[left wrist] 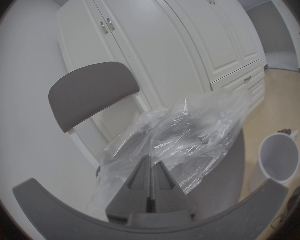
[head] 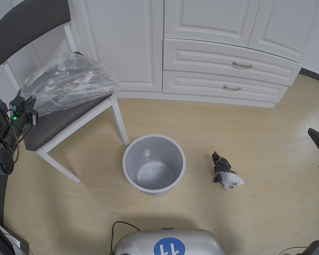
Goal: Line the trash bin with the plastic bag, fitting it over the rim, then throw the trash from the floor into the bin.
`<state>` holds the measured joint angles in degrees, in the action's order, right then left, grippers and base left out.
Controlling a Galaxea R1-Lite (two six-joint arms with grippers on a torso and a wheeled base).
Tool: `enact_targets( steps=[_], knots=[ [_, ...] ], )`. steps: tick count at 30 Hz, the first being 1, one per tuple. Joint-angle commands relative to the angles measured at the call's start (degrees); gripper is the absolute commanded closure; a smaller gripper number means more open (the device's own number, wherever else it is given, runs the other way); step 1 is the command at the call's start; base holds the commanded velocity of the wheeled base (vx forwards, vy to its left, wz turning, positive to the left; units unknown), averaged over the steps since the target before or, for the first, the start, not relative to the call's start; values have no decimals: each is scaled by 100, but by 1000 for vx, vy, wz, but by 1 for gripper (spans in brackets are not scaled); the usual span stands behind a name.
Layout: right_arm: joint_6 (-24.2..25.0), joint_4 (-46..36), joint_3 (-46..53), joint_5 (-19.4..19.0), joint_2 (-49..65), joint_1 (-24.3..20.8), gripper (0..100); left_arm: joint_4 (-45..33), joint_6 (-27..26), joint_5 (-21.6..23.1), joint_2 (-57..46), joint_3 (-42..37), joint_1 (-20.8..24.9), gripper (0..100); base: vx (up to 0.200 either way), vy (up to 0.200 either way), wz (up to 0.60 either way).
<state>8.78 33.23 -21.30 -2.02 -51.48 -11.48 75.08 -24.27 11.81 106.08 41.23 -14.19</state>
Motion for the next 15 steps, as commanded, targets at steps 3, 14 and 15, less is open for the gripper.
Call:
enact_targets(
  steps=[3,14,15],
  knots=[
    [-298,17,108,0,156,-196,100,-81,599,-153,-589,-177,1067,100,0,0,0],
    [-456,-159,187,35,244,-583,100,-2173,1689,-294,-1714,535,2588,100,0,0,0],
    [-456,-229,179,44,244,-609,100,-2305,1759,-294,-1766,614,2658,100,0,0,0]
  ],
)
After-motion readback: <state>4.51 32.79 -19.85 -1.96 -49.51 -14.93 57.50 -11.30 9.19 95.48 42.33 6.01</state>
